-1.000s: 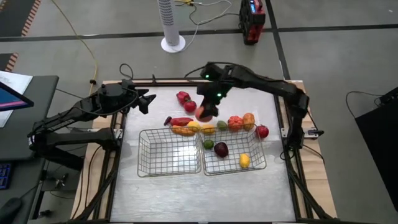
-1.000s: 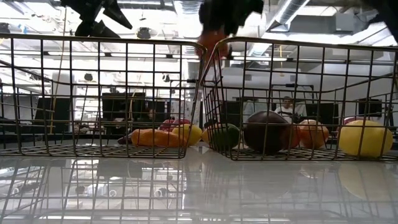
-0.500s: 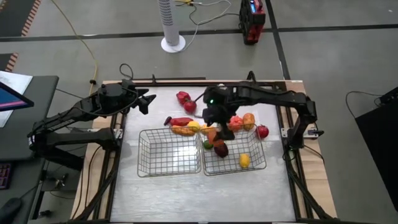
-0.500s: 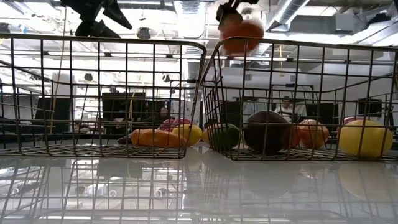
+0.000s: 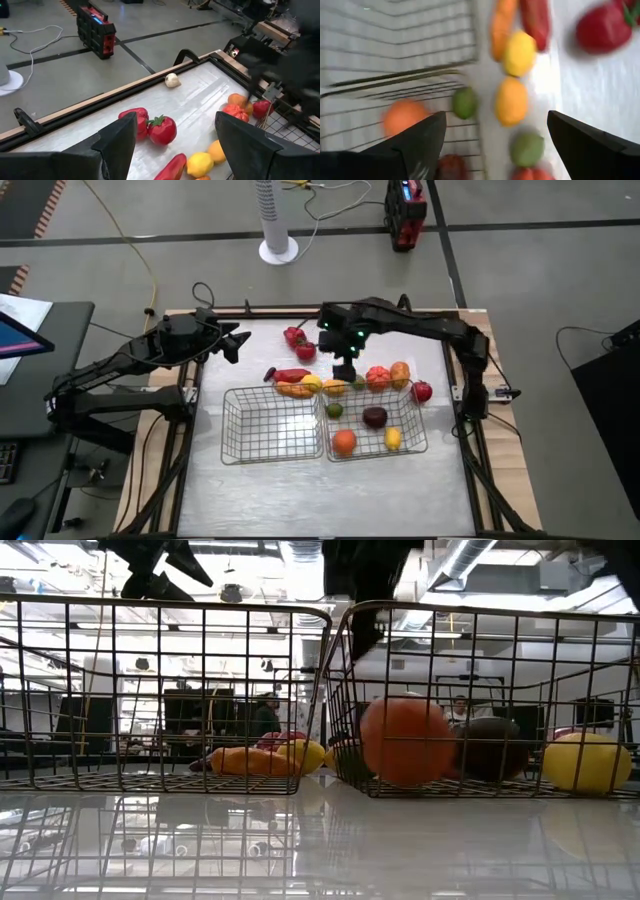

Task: Sort produce into baskets
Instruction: Put the top tomato into the right wire basket

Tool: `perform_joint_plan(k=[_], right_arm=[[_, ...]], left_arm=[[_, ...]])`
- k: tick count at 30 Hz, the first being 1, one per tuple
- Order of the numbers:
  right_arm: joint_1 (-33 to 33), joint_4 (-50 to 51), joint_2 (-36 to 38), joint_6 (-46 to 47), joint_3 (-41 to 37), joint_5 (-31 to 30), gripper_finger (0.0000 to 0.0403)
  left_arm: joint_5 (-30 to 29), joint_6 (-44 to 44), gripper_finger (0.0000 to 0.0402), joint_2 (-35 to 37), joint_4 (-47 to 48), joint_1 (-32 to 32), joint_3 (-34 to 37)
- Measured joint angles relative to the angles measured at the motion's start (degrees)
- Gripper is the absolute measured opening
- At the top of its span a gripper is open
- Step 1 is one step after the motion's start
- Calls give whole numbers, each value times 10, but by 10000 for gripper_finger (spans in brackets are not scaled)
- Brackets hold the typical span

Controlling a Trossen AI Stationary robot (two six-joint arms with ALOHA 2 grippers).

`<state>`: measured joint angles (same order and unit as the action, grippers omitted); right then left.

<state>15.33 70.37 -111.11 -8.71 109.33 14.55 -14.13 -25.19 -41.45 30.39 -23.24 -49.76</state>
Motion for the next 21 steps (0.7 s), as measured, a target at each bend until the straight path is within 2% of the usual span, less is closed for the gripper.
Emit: perform_joint_plan(k=[5,8,12,17,21], right_arm=[[39,-43,-60,19,0,1,372],[59,-106,-86,72,0,0,372],[73,-191,-110,131,0,-34,372],[74,-256,-123,134,0,-94,372],[73,-306,-140,135,1,-101,372]], left_arm=[[0,-1,256,0,-1,0,0],[0,-8,256,0,-2,0,0],[0,-10,256,0,-2,0,0],[0,-14,256,0,-1,0,0],[0,-14,256,0,1,0,0]])
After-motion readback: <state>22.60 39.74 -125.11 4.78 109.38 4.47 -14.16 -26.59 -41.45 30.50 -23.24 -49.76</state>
